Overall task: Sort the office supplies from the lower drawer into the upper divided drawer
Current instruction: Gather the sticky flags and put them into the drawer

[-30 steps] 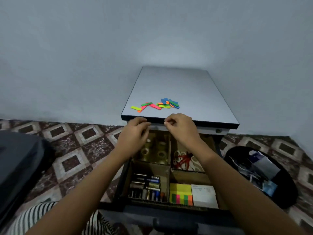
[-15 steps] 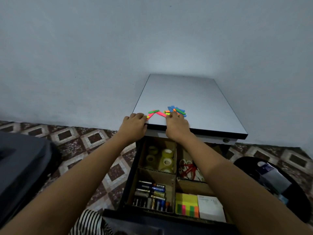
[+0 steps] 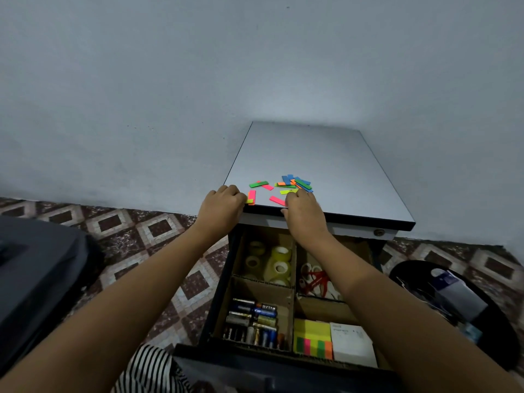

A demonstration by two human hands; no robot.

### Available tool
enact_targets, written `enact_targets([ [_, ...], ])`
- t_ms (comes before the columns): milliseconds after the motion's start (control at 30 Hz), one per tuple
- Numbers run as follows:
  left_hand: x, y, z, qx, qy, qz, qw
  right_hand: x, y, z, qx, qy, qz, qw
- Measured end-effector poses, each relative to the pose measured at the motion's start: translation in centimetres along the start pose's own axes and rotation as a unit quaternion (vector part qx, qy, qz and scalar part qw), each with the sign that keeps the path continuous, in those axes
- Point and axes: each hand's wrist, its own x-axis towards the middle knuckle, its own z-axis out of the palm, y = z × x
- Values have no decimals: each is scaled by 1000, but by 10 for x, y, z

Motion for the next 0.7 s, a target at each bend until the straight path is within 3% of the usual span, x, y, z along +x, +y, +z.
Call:
enact_targets([
  [333,7,3,-1,-63,0,-32,997,-5,2,0,40,51,-10,998],
  [500,12,6,-1,-129,-3,-88,988,-4,3,-2,121,77,48,989],
  [700,18,13,-6,-160,-8,-124,979,4,6,-4,157,53,81,983],
])
